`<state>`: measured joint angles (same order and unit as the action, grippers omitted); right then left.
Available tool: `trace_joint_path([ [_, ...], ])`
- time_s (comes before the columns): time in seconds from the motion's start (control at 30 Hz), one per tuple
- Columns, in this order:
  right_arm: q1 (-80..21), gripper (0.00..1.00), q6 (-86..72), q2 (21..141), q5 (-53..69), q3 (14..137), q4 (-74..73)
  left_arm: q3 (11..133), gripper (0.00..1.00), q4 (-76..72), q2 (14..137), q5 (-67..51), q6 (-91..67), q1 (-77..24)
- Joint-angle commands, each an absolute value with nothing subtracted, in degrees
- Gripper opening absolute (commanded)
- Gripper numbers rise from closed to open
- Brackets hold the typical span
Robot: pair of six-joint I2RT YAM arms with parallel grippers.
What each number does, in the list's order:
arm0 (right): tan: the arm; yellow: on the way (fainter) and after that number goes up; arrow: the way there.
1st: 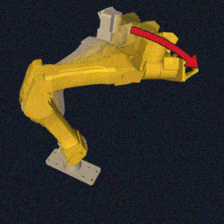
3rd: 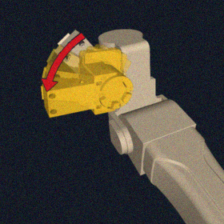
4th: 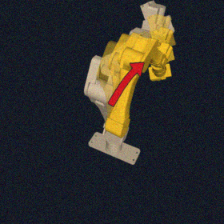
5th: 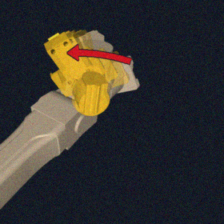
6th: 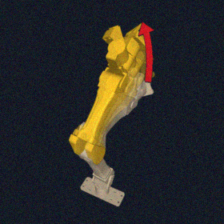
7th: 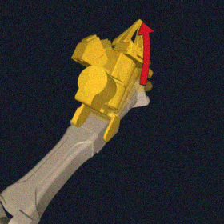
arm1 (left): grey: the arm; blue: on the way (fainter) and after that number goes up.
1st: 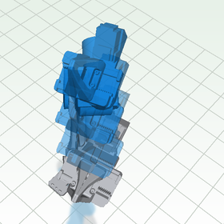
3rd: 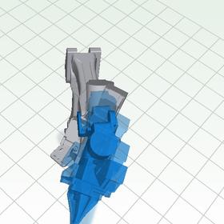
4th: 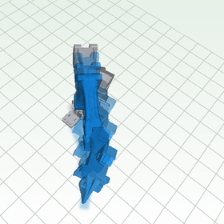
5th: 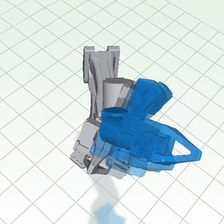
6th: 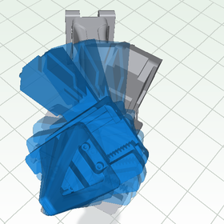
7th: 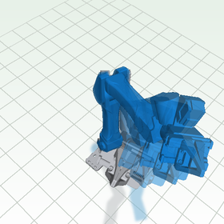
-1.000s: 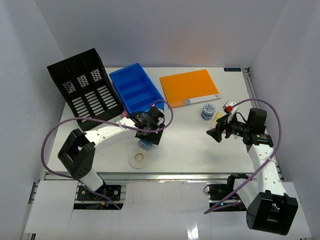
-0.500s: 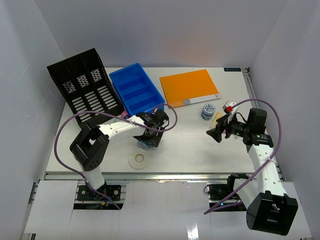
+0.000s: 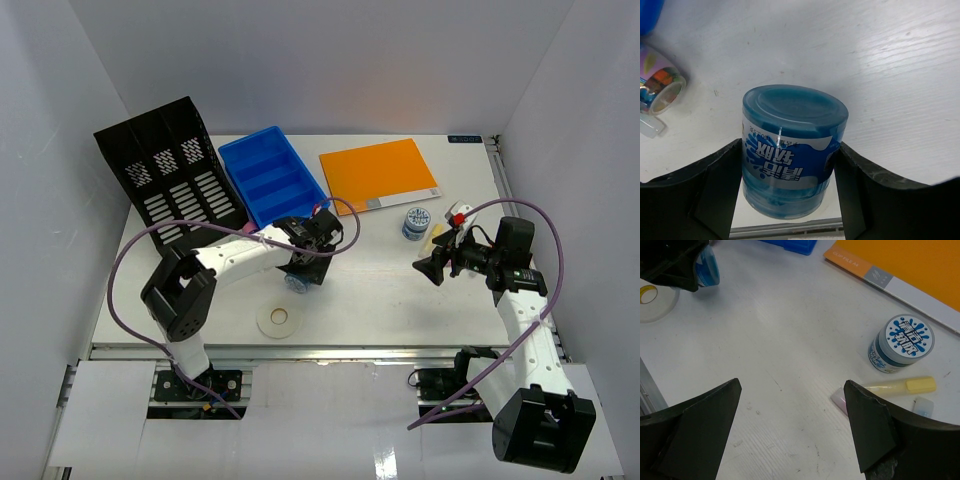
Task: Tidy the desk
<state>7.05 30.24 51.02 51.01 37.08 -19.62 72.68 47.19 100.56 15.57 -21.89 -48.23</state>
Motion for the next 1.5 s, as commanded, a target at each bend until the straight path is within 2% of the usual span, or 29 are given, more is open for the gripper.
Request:
trace_joint_path([
  [0.0,7.03,0.90,30.59,50.10,52.82,37.70,-19.69,79.73,0.08,42.93,91.64,13.47,-23.71,-46.89],
  [0.07,7.03,0.90,30.59,49.91,53.02,37.71,-19.86,81.65,0.00,41.21,90.52,11.84,-24.35,-44.24],
  [0.27,7.03,0.90,30.48,49.67,53.67,37.79,-19.97,88.93,0.00,31.54,94.06,7.12,-28.07,-29.69],
  [0.47,7.02,0.90,30.31,49.66,54.61,37.79,-20.13,101.91,0.00,22.11,105.80,17.31,-28.79,-23.56],
  [0.77,6.77,0.90,30.07,50.33,55.36,37.89,-20.30,123.00,0.00,16.68,125.84,27.34,-24.55,-18.72],
  [0.9,6.60,0.90,30.06,50.79,55.21,37.89,-20.39,125.09,0.00,12.48,130.82,28.99,-23.32,-17.69],
  [1.3,6.50,0.90,30.15,51.67,54.58,37.88,-20.39,130.24,0.01,11.87,140.08,26.65,-24.59,-15.56],
  [1.47,6.47,0.90,30.23,51.89,54.32,37.88,-20.30,130.34,0.14,12.39,141.15,24.80,-26.52,-15.41],
])
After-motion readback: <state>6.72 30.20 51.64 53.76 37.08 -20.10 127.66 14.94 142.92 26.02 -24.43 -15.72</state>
